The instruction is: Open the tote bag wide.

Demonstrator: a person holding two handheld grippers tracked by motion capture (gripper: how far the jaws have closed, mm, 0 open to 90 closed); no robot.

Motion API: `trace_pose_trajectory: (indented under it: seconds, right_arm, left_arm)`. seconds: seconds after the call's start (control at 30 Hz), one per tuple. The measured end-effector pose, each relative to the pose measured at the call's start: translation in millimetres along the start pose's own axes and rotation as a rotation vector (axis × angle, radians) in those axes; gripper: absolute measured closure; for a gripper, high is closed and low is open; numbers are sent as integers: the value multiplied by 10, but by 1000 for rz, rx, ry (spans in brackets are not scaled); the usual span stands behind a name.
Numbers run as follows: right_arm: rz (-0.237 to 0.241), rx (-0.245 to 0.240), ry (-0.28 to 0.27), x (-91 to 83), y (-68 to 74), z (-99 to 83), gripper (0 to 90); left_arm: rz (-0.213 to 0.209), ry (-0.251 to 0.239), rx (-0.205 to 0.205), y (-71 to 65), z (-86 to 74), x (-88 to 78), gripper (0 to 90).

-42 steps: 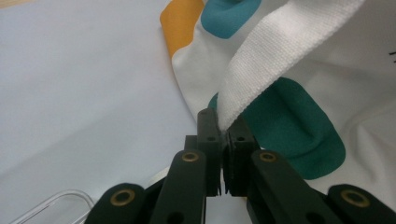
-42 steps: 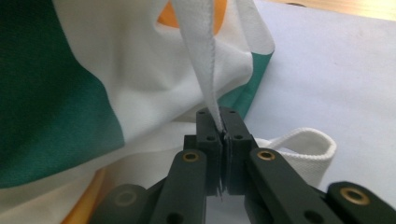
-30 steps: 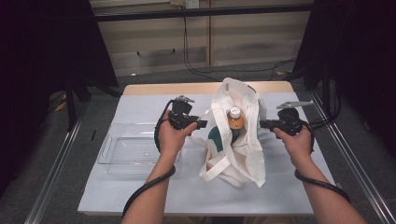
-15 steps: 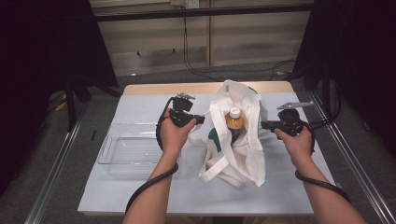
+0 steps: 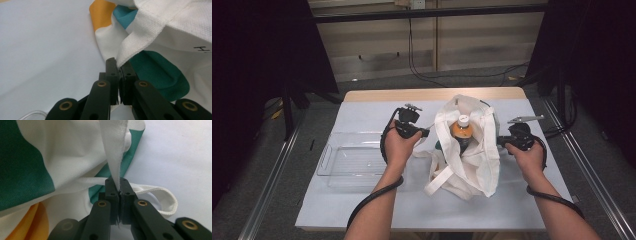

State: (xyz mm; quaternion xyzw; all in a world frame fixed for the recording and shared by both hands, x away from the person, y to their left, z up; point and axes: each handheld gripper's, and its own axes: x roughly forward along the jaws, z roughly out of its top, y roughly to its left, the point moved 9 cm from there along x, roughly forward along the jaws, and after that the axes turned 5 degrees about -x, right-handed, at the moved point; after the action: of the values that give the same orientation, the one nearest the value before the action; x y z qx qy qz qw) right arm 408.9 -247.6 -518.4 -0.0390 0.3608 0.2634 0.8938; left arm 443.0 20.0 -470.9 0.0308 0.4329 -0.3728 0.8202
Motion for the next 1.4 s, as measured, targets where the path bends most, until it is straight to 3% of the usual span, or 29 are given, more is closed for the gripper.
trace_pose_trajectory:
  seconds: [0.3, 0.6, 0.63, 0.87, 0.97, 1.23, 1.33, 1.4]
  right_arm:
    - [4, -15, -23, -88, 24, 63, 857]
    - [-7, -1, -52, -203, 61, 162, 691]
    - [-13, 4, -55, -223, 61, 198, 625]
    - [-29, -19, -64, -278, 73, 321, 567]
    - [-35, -24, -69, -312, 71, 383, 538]
    - [-40, -32, -80, -382, 83, 456, 525]
    - [-44, -38, -86, -411, 78, 492, 527]
    - [-43, -35, -92, -433, 82, 527, 541]
  left_arm:
    - [-25, -8, -3, -53, 0, -8, 873]
    - [-36, -11, 19, -93, 14, -49, 867]
    - [-41, -10, 19, -104, 22, -54, 866]
    - [-43, -22, 0, -128, 43, -46, 866]
    - [-44, -2, 27, -117, 40, -71, 865]
    - [-27, -26, 30, -160, 83, -99, 781]
    - [-35, -42, 23, -194, 110, -117, 704]
    - [-13, -49, 35, -197, 149, -156, 674]
